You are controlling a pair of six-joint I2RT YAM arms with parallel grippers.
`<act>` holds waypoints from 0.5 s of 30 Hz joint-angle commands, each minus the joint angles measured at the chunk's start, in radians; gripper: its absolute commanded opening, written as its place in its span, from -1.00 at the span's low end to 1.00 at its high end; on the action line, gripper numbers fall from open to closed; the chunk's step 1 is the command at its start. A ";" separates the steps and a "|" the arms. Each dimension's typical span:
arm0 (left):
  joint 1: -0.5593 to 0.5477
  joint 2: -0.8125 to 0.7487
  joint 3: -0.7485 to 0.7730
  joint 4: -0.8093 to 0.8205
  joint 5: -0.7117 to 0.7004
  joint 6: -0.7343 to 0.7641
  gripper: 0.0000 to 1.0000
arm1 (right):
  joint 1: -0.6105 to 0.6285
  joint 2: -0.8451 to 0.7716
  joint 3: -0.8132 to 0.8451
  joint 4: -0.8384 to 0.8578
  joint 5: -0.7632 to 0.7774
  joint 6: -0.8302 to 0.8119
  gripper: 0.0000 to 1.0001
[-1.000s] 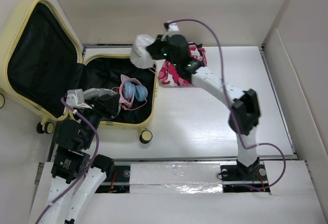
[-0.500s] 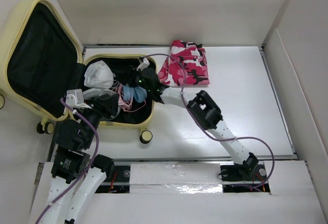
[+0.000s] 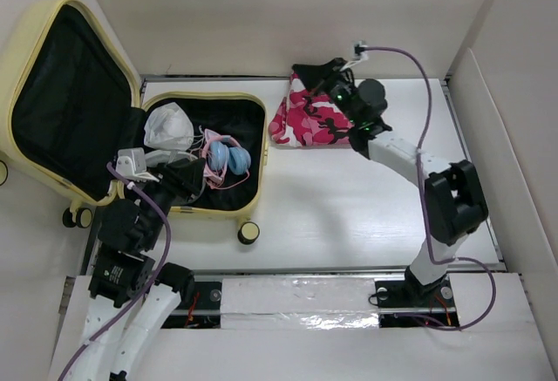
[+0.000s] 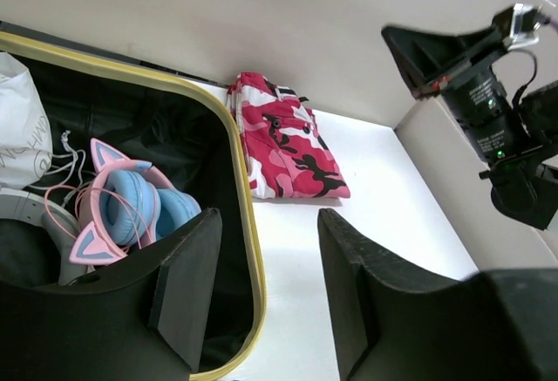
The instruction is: Pack the luggage
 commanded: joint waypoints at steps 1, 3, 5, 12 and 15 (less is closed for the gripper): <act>-0.007 0.018 -0.013 0.063 0.018 0.013 -0.11 | -0.109 -0.003 -0.134 -0.164 0.046 -0.060 -1.00; -0.007 0.021 -0.013 0.068 0.050 0.014 -0.23 | -0.157 -0.026 -0.234 -0.218 0.152 -0.053 -1.00; -0.007 0.021 -0.014 0.070 0.058 0.014 -0.39 | -0.229 -0.045 -0.292 -0.261 0.206 -0.030 -0.46; -0.007 0.045 -0.020 0.083 0.081 0.022 -0.83 | -0.372 0.102 -0.242 -0.461 0.232 -0.050 0.39; -0.007 0.052 -0.020 0.082 0.079 0.022 -0.92 | -0.384 0.202 -0.153 -0.525 0.104 -0.059 0.41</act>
